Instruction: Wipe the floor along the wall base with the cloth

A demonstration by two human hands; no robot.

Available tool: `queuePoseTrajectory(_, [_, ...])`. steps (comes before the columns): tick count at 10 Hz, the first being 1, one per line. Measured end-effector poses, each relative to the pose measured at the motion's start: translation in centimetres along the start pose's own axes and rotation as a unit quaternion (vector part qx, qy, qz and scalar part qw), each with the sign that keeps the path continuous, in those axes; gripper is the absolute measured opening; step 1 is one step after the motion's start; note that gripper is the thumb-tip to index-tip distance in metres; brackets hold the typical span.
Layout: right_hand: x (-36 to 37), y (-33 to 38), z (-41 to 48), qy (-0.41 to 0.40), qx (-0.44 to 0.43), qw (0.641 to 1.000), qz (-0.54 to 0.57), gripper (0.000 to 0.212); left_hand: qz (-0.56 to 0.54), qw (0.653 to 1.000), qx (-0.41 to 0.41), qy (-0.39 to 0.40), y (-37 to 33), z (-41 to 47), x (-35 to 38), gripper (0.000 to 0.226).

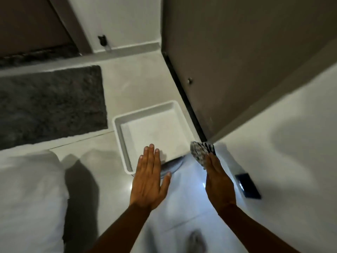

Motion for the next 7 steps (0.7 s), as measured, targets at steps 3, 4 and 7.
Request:
queuePoseTrajectory(3, [8.0, 13.3, 9.4, 0.055, -0.094, 0.994, -0.01, 0.067, 0.135, 0.987, -0.08, 0.034, 11.5, 3.8, -2.2, 0.079])
queuePoseTrajectory(4, [10.8, 15.2, 10.1, 0.154, -0.112, 0.981, -0.023, 0.065, 0.124, 0.985, -0.114, 0.047, 13.3, 3.9, -1.3, 0.079])
queuePoseTrajectory(7, [10.1, 15.9, 11.1, 0.321, -0.039, 0.945, 0.052, 0.051, 0.112, 0.979, -0.159, 0.067, 12.9, 1.7, -3.3, 0.082])
Point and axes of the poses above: each hand's wrist, its own z-axis towards the middle knuckle, its own x-axis out of the palm, y = z × x, the point moved 1 cm from there along z, towards the middle knuckle, and after that the axes turned 14 degrees about x, right-handed, at the moved point
